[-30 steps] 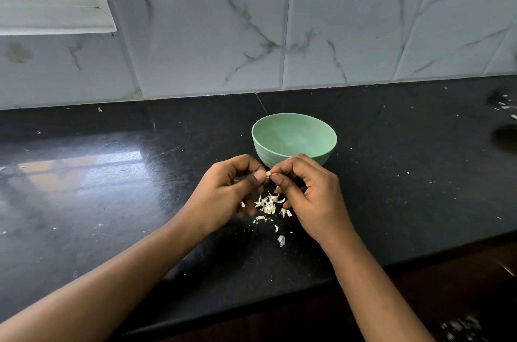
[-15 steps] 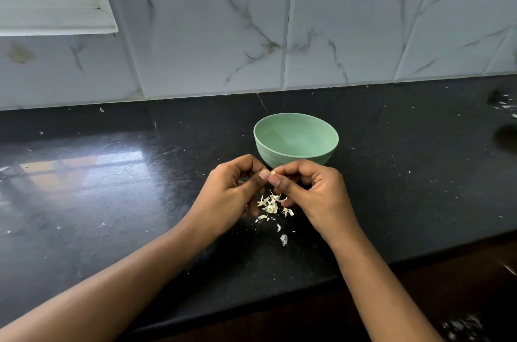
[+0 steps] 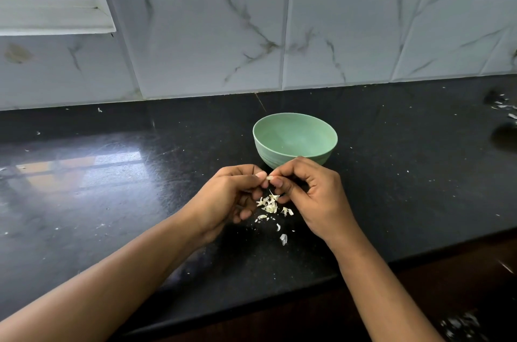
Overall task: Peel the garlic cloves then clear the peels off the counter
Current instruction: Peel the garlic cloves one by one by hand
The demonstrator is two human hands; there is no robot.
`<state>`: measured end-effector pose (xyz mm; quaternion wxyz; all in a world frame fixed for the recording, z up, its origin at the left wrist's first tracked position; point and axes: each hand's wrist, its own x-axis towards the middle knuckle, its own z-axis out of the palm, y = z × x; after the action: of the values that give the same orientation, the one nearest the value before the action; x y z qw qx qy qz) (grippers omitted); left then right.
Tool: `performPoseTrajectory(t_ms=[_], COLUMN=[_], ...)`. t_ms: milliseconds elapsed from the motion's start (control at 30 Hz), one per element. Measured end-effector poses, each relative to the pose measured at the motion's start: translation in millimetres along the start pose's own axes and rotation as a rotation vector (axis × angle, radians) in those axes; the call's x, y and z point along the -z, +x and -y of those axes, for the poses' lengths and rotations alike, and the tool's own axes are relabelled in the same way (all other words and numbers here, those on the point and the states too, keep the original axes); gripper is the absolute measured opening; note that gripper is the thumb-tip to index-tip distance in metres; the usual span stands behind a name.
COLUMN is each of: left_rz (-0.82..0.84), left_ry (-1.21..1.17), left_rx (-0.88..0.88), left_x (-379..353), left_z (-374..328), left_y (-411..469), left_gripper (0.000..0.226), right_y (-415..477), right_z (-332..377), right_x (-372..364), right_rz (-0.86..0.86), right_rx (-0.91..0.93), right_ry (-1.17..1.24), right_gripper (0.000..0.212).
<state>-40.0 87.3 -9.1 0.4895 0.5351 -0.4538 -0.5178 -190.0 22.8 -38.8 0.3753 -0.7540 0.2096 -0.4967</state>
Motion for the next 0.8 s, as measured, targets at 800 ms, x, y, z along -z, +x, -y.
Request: performPoseTrajectory(t_ms=[800], left_rz=[-0.031], left_ry=[0.034], left_rx=[-0.113], left_x=[-4.1], left_z=[2.3], left_y=[0.5], left_gripper=[0.034], right_y=[0.8], right_z=[-0.4], right_x=[-0.5], right_rz=[-0.064], right_rx=[0.027], right_ry=[-0.017], right_gripper=[0.013])
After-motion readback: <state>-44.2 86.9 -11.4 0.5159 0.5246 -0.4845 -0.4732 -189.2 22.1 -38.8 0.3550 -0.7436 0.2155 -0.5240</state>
